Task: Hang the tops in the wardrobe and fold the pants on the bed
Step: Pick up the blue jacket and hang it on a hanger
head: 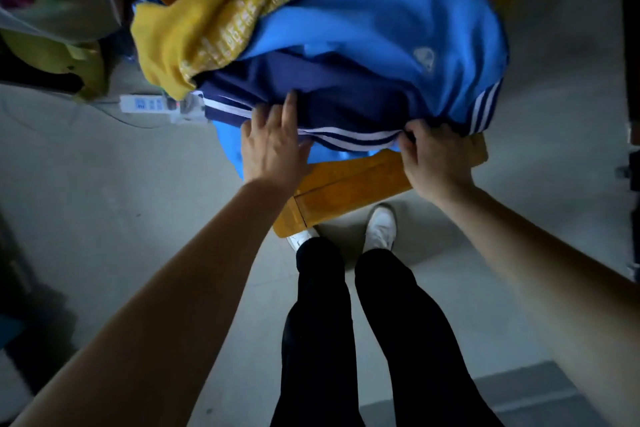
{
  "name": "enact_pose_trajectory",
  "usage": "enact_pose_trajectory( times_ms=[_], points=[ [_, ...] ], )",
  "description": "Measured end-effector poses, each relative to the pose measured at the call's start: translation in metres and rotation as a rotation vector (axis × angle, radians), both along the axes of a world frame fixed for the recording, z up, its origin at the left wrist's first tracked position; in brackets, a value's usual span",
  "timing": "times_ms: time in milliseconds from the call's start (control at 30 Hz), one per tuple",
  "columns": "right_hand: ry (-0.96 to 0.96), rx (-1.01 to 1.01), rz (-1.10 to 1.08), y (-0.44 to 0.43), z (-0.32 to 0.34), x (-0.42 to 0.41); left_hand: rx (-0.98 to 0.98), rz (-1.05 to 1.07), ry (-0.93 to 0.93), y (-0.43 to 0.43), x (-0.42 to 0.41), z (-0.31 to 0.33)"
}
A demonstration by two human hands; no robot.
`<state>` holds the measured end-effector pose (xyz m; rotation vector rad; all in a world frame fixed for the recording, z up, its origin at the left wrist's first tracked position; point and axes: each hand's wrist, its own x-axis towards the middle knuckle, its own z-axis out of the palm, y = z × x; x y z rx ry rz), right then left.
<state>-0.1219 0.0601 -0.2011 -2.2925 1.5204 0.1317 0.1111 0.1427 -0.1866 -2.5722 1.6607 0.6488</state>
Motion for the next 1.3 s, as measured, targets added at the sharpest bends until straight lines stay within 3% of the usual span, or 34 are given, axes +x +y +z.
enact_pose_trajectory(
  times_ms=[100, 267, 333, 400, 500, 567, 633, 733, 833, 967, 1133, 1233, 1300],
  points=[
    [-0.051, 0.046, 0.209, 0.032, -0.001, -0.003, -0.02, 0.093, -0.005, 0.009, 0.005, -0.008],
    [-0.027, 0.226, 0.292, 0.062, 0.0, 0.001, 0.096, 0.239, 0.076, 0.059, 0.002, -0.013],
    [-0.135, 0.202, 0.159, 0.055, 0.003, -0.002, 0.136, 0.254, 0.079, 0.076, 0.001, -0.016],
    [-0.281, 0.035, -0.092, 0.045, 0.007, -0.007, 0.164, 0.267, 0.094, 0.088, -0.004, -0.021],
    [-0.262, -0.143, -0.516, 0.019, 0.011, -0.017, 0.152, 0.337, 0.14, 0.089, -0.014, -0.02],
    [-0.16, 0.021, -0.708, -0.003, 0.012, -0.024, 0.13, 0.401, 0.171, 0.082, -0.017, -0.017],
    [-0.133, 0.253, -0.725, -0.023, 0.011, -0.031, 0.156, 0.454, 0.186, 0.075, -0.019, -0.011],
    [-0.24, 0.41, -0.632, -0.028, 0.016, -0.028, 0.239, 0.471, 0.215, 0.07, -0.018, 0.0],
    [-0.344, 0.267, -0.502, -0.018, 0.031, -0.017, 0.28, 0.459, 0.24, 0.066, -0.011, 0.008],
    [-0.31, 0.177, 0.038, 0.003, 0.057, -0.007, 0.09, 0.568, 0.264, 0.056, -0.004, 0.03],
    [-0.326, -0.034, 0.627, 0.043, 0.105, 0.013, -0.101, 0.85, 0.493, 0.016, -0.005, 0.071],
    [-0.4, 0.022, 0.712, 0.066, 0.125, 0.016, 0.031, 0.921, 0.724, -0.007, -0.006, 0.091],
    [-0.42, 0.039, 0.737, 0.077, 0.136, 0.016, 0.045, 0.884, 0.716, -0.016, -0.005, 0.099]
  ],
)
